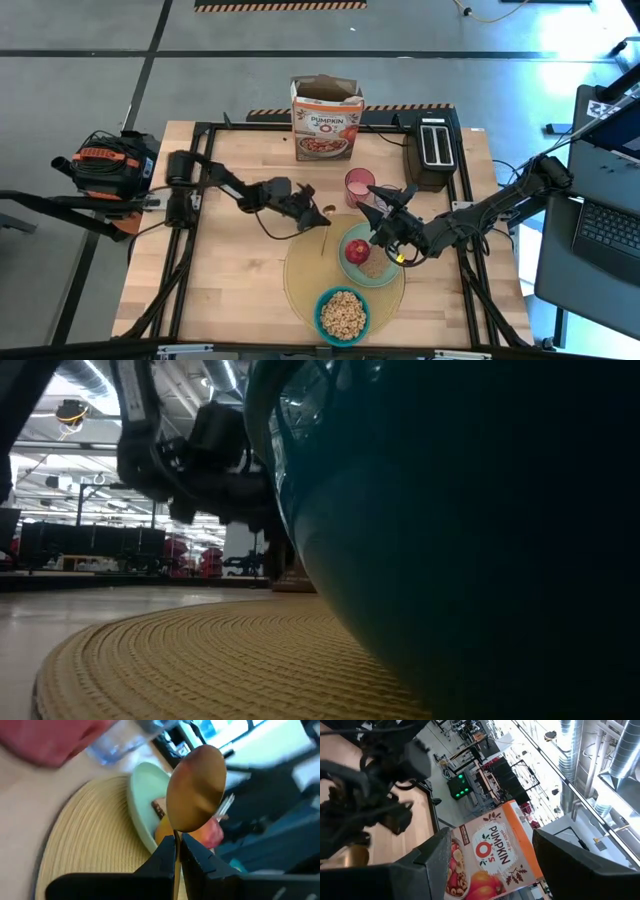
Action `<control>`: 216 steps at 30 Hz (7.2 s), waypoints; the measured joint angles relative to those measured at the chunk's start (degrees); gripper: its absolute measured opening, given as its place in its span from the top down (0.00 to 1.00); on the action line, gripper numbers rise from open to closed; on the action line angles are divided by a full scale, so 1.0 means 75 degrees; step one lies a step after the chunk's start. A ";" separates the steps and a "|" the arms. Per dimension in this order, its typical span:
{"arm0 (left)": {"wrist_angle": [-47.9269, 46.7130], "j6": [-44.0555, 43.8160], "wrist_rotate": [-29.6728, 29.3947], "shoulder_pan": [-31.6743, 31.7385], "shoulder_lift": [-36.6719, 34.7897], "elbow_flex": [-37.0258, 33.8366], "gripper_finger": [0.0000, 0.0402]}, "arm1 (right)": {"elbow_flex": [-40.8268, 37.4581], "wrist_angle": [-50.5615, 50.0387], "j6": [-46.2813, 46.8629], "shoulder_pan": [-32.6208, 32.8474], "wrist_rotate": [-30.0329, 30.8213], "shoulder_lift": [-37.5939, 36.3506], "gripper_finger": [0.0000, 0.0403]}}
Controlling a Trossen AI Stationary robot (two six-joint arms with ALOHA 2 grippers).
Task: Arrange a breakfast setting
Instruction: Put the spoon on the brown table mat to the left side of the blue bowl
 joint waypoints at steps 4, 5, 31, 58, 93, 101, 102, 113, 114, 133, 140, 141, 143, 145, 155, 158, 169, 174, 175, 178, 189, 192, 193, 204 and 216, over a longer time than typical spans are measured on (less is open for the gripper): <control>-0.0814 0.1660 -0.0042 -0.0104 -0.0694 0.0003 0.99 | 0.0000 -0.0005 0.0000 -0.0003 0.0000 0.0000 0.38; -0.0909 0.1966 -0.0040 -0.0119 -0.0885 0.0001 0.99 | 0.0000 -0.0019 0.0000 -0.0003 0.0000 0.0000 0.38; -0.5291 1.5110 -0.5422 -0.3066 -0.1963 0.1241 0.99 | 0.0000 -0.0153 0.0044 -0.0271 0.0210 0.0000 0.38; -0.8856 1.6274 -0.5205 -0.2976 -0.0321 0.3626 0.99 | -0.0001 -0.0508 0.0064 -0.0256 0.0631 0.0003 0.38; -1.0306 1.5704 -0.4886 -0.2997 0.0832 0.5220 0.99 | -0.0003 -0.0566 -0.0029 -0.0256 0.1029 0.0003 0.38; -1.0028 1.5654 -0.5068 -0.2991 0.1122 0.5217 0.94 | -0.0006 -0.0572 -0.0111 -0.0256 0.1029 0.0003 0.38; -0.9986 1.5651 -0.5076 -0.2991 0.1171 0.5217 0.93 | -0.0006 -0.0578 -0.0111 -0.0256 0.1034 0.0003 0.38; -1.0080 1.5649 -0.5543 -0.2997 0.1184 0.5220 0.91 | -0.0006 -0.0718 -0.0096 -0.0256 0.1145 0.0003 0.38; -1.0102 1.5649 -0.5581 -0.2991 0.1184 0.5220 0.91 | -0.0006 -0.0718 -0.0094 -0.0256 0.1145 0.0003 0.38; -1.0318 1.5660 -0.5935 -0.2994 0.1187 0.5220 0.91 | -0.0006 -0.0727 -0.0079 -0.0256 0.1145 0.0003 0.38; -1.0269 1.5853 -0.5260 -0.2976 0.1187 0.5220 0.91 | -0.0006 -0.0725 -0.0079 -0.0256 0.1145 0.0003 0.38; -1.0249 1.5854 -0.5128 -0.2978 0.1187 0.5220 0.91 | -0.0006 -0.0725 -0.0079 -0.0256 0.1145 0.0003 0.38; -1.0211 1.5852 -0.4952 -0.2994 0.1187 0.5220 0.92 | -0.0006 -0.0727 -0.0079 -0.0256 0.1145 0.0003 0.38; -1.0166 1.5847 -0.4832 -0.2994 0.1187 0.5220 0.94 | -0.0006 -0.0727 -0.0079 -0.0256 0.1145 0.0003 0.38; -1.0139 1.5707 -0.5041 -0.2999 0.1187 0.5220 0.99 | -0.0006 -0.0727 -0.0079 -0.0256 0.1145 0.0003 0.38; -1.0149 1.5707 -0.5325 -0.3008 0.1187 0.5220 0.99 | -0.0006 -0.0727 -0.0079 -0.0256 0.1145 0.0003 0.38; -1.0410 1.6049 -0.6143 -0.3000 0.1097 0.5203 0.99 | -0.0006 -0.0852 -0.0070 -0.0256 0.1146 0.0003 0.38; -1.0556 1.5904 -0.6145 -0.3005 0.0867 0.5209 0.99 | -0.0006 -0.0924 0.0016 -0.0255 0.1201 0.0003 0.38; -1.0551 1.5863 -0.6142 -0.3005 0.0864 0.5209 0.99 | -0.0006 -0.0937 0.0052 -0.0256 0.1202 0.0003 0.38; -1.0539 1.5844 -0.6085 -0.3008 0.0867 0.5209 1.00 | -0.0006 -0.0974 0.0071 -0.0254 0.1218 0.0003 0.38; -1.0559 1.6305 -0.5237 -0.3005 0.0867 0.5209 1.00 | -0.0006 -0.0963 0.0078 -0.0256 0.1227 0.0003 0.38; -1.0509 1.6311 -0.5140 -0.3000 0.0867 0.5225 1.00 | -0.0006 -0.0963 0.0076 -0.0256 0.1227 0.0002 0.38; -1.0540 1.6306 -0.5138 -0.2997 0.0867 0.5255 0.99 | -0.0006 -0.0963 0.0075 -0.0256 0.1226 0.0003 0.38; -1.0585 1.6079 -0.5024 -0.2997 0.0855 0.5710 0.74 | -0.0006 -0.0985 0.0103 -0.0314 0.1225 0.0003 0.38; -1.1630 1.5103 -0.5406 -0.2941 0.0852 0.5707 0.72 | -0.0006 -0.1174 0.0264 -0.0306 0.1224 -0.0040 0.38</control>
